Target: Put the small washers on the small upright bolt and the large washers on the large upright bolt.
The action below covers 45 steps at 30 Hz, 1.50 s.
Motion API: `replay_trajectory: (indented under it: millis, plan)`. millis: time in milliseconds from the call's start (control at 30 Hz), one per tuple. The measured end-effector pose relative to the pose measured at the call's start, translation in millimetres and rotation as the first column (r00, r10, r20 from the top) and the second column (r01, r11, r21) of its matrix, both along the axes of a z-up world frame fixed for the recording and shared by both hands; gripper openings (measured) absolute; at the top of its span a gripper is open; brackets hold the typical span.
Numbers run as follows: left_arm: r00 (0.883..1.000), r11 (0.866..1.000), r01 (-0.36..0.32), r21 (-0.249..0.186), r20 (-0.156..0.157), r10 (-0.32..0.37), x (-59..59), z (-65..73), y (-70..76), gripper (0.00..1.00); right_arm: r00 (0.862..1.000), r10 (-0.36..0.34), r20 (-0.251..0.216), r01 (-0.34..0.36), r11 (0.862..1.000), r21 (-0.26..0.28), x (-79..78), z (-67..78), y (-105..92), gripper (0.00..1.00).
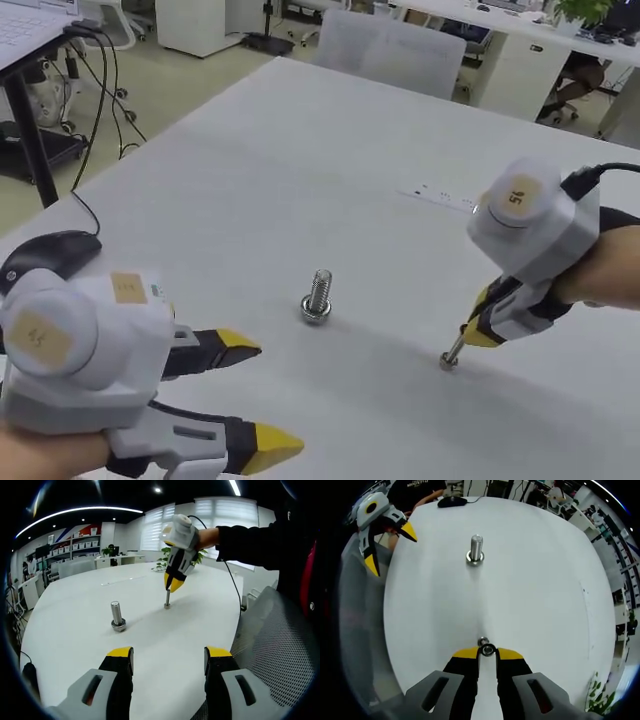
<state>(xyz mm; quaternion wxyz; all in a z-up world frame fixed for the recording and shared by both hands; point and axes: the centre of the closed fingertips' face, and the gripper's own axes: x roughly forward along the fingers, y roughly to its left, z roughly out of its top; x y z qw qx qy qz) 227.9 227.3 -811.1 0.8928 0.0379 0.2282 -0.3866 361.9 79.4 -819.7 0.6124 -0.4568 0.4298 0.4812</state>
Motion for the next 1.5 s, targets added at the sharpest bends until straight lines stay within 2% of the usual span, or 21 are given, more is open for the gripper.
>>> replay_trajectory:
  millis: [533, 1000, 1400, 1500]
  plan:
    - [1.0, 1.0, 0.001, 0.0, -0.002, -0.001, -2.9, -0.8, -0.9, 0.56, 1.0, -0.011, -0.016, 0.011, 1.0, -0.007, -1.3, -12.6, -0.1, 0.13]
    - [1.0, 1.0, 0.0, 0.001, -0.008, 0.0, -4.8, -0.9, 0.2, 0.56, 0.999, -0.011, -0.046, 0.01, 1.0, -0.028, -2.2, -31.6, -0.1, 0.13]
    - [1.0, 1.0, 0.002, 0.005, -0.014, -0.002, -0.9, -2.5, 1.5, 0.56, 0.999, -0.015, -0.051, 0.014, 0.999, -0.032, 1.4, -38.3, -1.8, 0.13]
    - [1.0, 1.0, 0.002, 0.006, -0.015, -0.002, 0.5, -2.6, 1.4, 0.56, 0.999, -0.008, -0.047, 0.006, 0.999, -0.047, 3.9, -41.2, -4.2, 0.13]
